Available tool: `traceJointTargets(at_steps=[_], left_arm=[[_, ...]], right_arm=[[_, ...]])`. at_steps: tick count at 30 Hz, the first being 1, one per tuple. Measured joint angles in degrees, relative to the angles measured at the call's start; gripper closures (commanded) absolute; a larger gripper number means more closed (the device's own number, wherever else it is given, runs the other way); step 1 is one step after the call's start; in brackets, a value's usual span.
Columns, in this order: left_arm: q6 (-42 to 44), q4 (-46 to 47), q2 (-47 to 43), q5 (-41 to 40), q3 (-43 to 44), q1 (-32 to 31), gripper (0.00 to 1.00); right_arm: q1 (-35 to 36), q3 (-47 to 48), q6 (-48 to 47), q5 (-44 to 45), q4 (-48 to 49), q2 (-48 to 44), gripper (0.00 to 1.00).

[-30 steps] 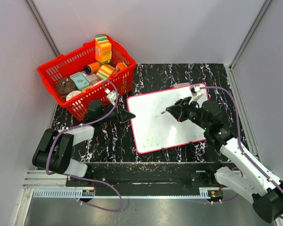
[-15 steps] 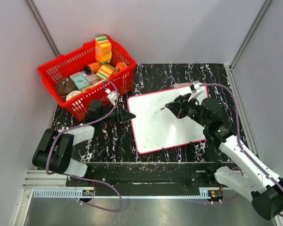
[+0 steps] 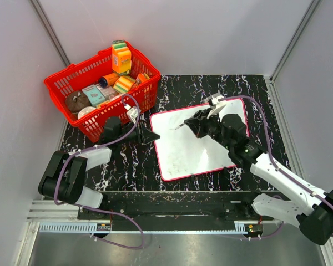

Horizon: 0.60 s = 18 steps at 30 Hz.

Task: Write a sentence on the whiteboard
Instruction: Write with the whiteboard marker on the whiteboard.

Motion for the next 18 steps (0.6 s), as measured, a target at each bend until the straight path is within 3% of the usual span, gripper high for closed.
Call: traceJointTargets(at_steps=[18], left_arm=[[0.0,-0.17,0.37,0.04,0.33,0.0,1.0]], right_arm=[[4.87,0.0,-5.86,10.34,15.69,7.21,1.0]])
